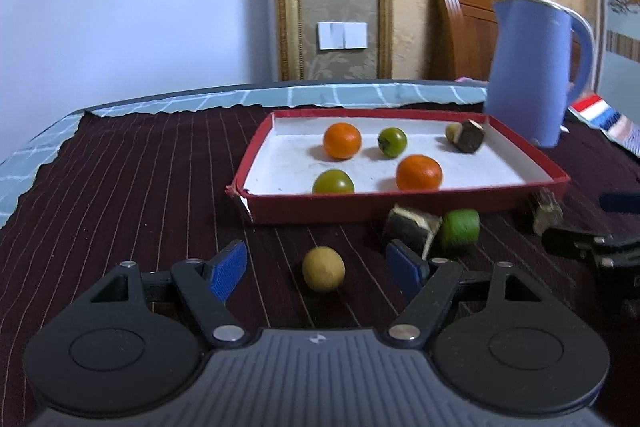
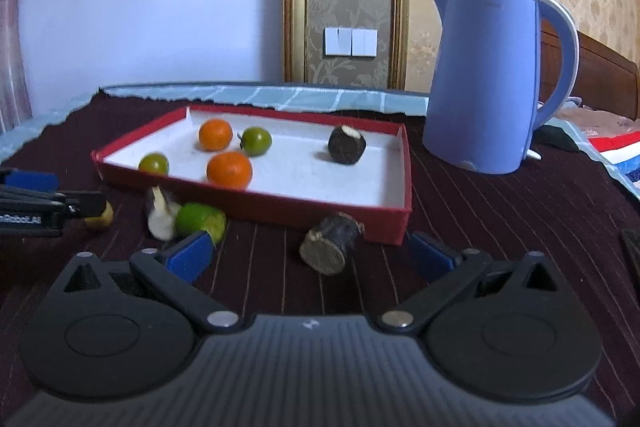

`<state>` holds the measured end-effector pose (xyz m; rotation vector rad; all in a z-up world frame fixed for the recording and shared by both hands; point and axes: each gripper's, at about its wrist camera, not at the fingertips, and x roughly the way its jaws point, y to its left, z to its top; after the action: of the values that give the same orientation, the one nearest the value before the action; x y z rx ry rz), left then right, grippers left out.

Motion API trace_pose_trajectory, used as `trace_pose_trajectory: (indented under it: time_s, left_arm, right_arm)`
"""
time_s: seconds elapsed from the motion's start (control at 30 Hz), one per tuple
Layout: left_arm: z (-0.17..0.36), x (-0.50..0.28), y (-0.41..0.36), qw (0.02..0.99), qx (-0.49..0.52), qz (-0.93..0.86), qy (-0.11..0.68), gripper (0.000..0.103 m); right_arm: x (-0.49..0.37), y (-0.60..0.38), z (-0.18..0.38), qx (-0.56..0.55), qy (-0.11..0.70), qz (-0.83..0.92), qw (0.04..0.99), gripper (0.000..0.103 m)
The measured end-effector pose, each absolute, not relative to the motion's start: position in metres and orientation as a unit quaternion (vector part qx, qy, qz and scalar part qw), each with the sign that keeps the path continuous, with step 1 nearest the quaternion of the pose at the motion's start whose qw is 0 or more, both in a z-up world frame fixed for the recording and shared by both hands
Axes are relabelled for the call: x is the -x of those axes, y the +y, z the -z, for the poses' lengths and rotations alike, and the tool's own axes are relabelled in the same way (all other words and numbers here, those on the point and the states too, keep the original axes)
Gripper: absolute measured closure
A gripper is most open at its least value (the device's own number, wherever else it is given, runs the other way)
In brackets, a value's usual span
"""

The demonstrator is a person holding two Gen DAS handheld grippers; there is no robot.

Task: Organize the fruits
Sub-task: 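Move both tools back to the remaining fruits beside the tray, then grasp a pale yellow round fruit with the left tool while the right tool grasps a dark cylindrical chunk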

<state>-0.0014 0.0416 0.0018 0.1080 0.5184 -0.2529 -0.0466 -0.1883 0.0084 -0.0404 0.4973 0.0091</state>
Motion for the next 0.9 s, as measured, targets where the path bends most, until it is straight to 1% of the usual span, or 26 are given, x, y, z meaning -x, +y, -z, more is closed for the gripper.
trace_pose_trajectory:
  time_s: [0.33, 0.57, 0.67, 0.77, 0.8, 0.83, 0.87, 0.9]
  left_arm:
    - [0.011, -0.01, 0.036, 0.951, -0.071, 0.125, 0.272, 0.026]
    - [0.015, -0.028, 0.037, 0.944, -0.051, 0.116, 0.303, 0.026]
    - [0.015, -0.032, 0.036, 0.943, -0.047, 0.12, 0.307, 0.027]
    - [0.016, -0.034, 0.032, 0.942, -0.051, 0.124, 0.308, 0.027]
    - [0.016, -0.035, 0.031, 0.942, -0.052, 0.125, 0.308, 0.031]
    - [0.016, -0.036, 0.03, 0.941, -0.052, 0.127, 0.309, 0.034]
    - [0.017, -0.036, 0.028, 0.94, -0.05, 0.129, 0.311, 0.039]
    - [0.017, -0.036, 0.027, 0.94, -0.05, 0.13, 0.31, 0.043]
  right_arm:
    - [0.042, -0.192, 0.001, 0.019, 0.26, -0.001, 0.966, 0.0]
    - [0.022, -0.194, 0.002, 0.017, 0.277, -0.004, 0.961, 0.001]
    - [0.014, -0.193, 0.003, 0.016, 0.292, -0.01, 0.956, 0.01]
    - [0.006, -0.192, 0.005, 0.014, 0.304, -0.014, 0.952, 0.014]
    - [0.004, -0.193, 0.006, 0.01, 0.308, -0.017, 0.951, 0.02]
    - [0.002, -0.194, 0.007, 0.004, 0.312, -0.021, 0.95, 0.023]
    - [0.0, -0.195, 0.008, -0.003, 0.316, -0.025, 0.948, 0.03]
    - [-0.001, -0.197, 0.008, -0.011, 0.319, -0.027, 0.947, 0.034]
